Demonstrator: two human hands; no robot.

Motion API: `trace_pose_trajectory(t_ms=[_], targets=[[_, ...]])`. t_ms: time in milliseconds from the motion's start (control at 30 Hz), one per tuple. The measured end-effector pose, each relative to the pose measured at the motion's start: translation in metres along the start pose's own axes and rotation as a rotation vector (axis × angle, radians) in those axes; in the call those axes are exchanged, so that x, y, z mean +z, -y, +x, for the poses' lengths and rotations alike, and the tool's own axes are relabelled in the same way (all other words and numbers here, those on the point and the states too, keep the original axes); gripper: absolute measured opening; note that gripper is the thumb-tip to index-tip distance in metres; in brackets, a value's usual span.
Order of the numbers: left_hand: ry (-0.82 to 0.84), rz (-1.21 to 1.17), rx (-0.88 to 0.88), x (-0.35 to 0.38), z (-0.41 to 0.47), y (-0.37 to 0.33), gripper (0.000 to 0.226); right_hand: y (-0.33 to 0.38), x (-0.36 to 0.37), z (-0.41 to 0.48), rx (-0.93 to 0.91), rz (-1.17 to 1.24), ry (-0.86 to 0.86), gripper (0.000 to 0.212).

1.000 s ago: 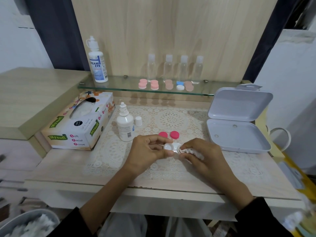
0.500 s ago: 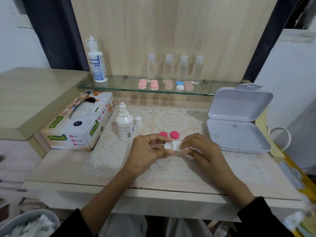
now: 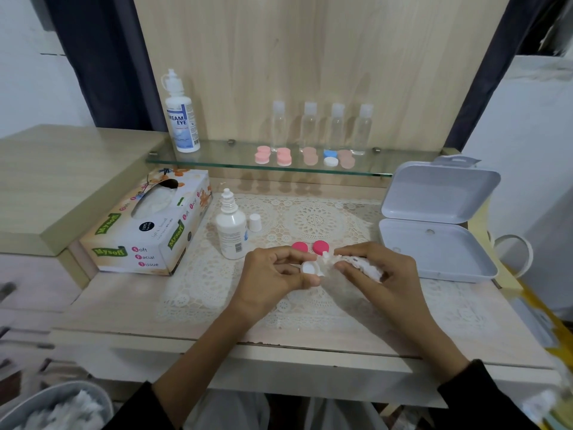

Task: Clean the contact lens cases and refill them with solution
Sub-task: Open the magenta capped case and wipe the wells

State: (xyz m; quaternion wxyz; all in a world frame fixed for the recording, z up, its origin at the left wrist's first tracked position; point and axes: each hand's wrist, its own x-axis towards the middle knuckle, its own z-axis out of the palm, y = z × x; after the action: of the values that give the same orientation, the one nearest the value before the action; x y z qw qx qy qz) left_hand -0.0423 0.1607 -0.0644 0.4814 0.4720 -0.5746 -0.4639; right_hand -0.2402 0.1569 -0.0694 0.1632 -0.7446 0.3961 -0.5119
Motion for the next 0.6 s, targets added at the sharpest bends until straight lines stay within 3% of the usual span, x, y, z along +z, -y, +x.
trace_pose_trajectory(t_ms=[233, 600], targets=[[-0.020, 0.020, -0.017, -0.002, 0.000, 0.000, 0.032, -0.007, 0.023, 0.004, -0.097, -0.280, 0.044, 0.021], [-0.023, 0.044, -0.035, -0.002, 0.000, 0.000, 0.031, -0.001, 0.029, -0.007, -0.172, -0.394, 0.111, 0.029]])
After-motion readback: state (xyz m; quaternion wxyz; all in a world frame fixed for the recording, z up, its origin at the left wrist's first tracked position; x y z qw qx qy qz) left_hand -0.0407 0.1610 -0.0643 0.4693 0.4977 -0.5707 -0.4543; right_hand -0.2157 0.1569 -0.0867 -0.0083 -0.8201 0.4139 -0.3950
